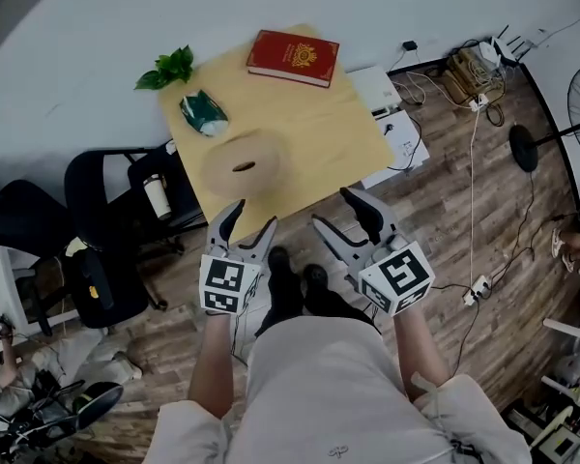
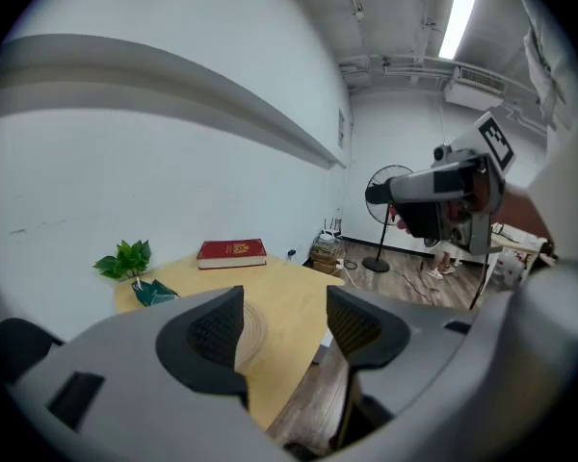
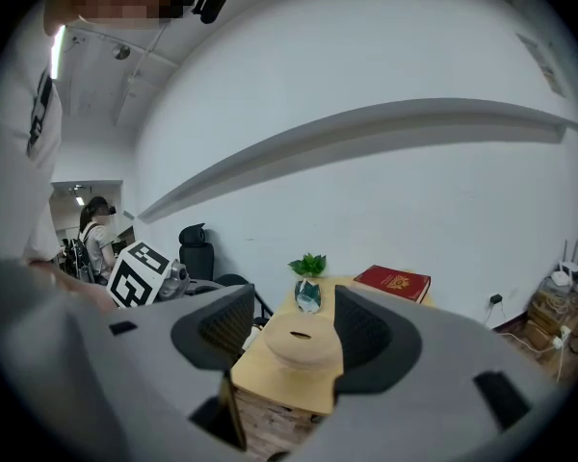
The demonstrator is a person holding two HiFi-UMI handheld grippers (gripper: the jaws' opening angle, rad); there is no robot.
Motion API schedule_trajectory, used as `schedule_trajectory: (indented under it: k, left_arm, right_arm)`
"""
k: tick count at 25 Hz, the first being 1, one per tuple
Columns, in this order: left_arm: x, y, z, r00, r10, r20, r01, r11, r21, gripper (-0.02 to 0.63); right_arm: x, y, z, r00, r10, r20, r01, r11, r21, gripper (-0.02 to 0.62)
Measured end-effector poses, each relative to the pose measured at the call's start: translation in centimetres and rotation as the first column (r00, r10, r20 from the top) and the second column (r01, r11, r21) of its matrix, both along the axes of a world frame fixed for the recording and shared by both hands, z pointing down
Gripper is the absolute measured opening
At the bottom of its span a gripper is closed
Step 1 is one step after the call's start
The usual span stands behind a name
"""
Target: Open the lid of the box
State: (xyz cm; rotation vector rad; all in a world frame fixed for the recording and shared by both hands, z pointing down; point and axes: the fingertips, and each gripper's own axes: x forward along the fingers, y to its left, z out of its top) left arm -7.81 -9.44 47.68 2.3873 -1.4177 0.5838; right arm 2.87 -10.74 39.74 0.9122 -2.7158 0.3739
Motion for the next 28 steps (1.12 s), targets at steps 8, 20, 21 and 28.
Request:
schedule_trajectory:
  k: [8,20,21,28]
  left_arm:
    - [-1.4,-2.3,4.6,0.995,0.09,0.05,-0.086,0.994,-0.07,0.256]
    - [-2.3,-4.5,9.0,0.98,0.187,0.067,-0.177,0.976,-0.128,0.27]
    - [-2.3,-4.6,9.3,0.978,0.196,0.074,-0.185,0.974,-0.132,0.27]
    - [-2.1,-5.3,11.9,0.957,0.263,0.123,-0.241,0.956,-0.165,0.27]
  right_arm:
    - [-1.5,-1.7,1.8,0.998,0.051,-0.019,-0.052,0.998,-0.026,0.244]
    - [-3.4,-3.7,3.9,0.993,0.11,-0.047,-0.112,0.992,-0.049,0.249]
    - [-3.4,-3.8,4.0,0.992,0.113,-0.048,-0.116,0.992,-0.049,0.249]
    - [-3.7,-3.9,5.1,0.989,0.129,-0.073,-0.134,0.989,-0.064,0.249]
